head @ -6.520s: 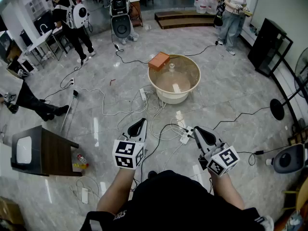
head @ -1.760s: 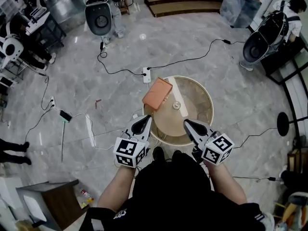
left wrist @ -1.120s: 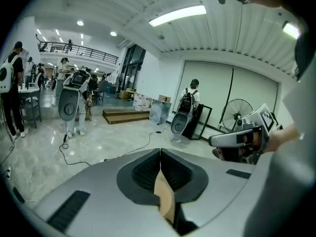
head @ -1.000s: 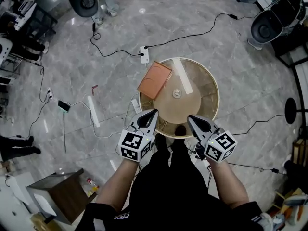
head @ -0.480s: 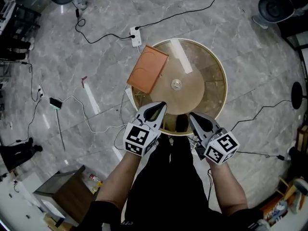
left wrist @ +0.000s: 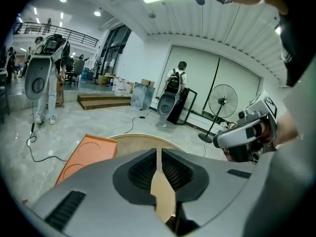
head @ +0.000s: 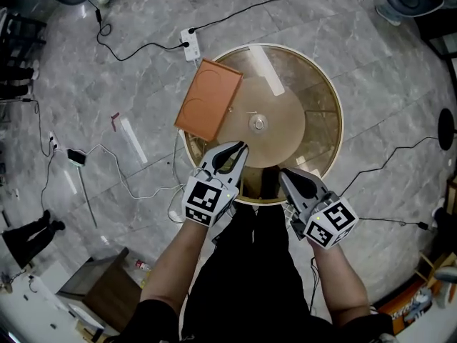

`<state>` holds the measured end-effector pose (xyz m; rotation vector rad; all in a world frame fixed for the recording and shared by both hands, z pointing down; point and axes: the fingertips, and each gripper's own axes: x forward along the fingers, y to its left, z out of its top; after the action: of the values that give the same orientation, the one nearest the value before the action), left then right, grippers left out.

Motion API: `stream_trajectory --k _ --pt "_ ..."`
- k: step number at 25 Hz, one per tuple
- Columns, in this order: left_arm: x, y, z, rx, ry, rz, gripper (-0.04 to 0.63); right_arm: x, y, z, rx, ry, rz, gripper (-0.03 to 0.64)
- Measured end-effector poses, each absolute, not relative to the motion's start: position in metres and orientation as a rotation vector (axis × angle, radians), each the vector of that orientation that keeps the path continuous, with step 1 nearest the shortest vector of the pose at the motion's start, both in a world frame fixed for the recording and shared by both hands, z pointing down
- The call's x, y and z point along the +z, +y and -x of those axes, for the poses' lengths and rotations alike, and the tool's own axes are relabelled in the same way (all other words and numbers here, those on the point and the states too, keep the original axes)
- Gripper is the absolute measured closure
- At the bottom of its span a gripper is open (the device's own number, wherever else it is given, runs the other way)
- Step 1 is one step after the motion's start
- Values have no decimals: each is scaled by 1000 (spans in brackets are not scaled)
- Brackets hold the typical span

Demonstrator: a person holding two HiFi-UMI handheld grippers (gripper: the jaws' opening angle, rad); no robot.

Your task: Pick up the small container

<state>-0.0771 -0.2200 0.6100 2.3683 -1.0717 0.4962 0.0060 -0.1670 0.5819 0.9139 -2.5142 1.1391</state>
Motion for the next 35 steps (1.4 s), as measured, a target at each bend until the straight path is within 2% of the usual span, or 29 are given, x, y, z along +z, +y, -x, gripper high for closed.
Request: stream_trajectory --k 5,13,20,23,28,35 --pt "651 -228 63 523 -1042 -2399 498 622 -173 -20 1141 -2489 -927 602" --pt "730 -239 47 564 -1077 -2385 444 698 -168 -22 1129 -2443 -844 601" --pt "768 -252 35 594 -1127 -2376 312 736 -184 -19 1142 -2467 -790 602" --pt "781 -260 33 596 -1145 -2378 277 751 -188 -20 1155 -2482 -773 603" --pt "800 -262 30 615 -1147 -2379 248 767 -183 -20 1145 -2476 -738 601" --pt "812 -269 16 641 -1185 -2381 242 771 -176 -30 1131 -2467 -707 602"
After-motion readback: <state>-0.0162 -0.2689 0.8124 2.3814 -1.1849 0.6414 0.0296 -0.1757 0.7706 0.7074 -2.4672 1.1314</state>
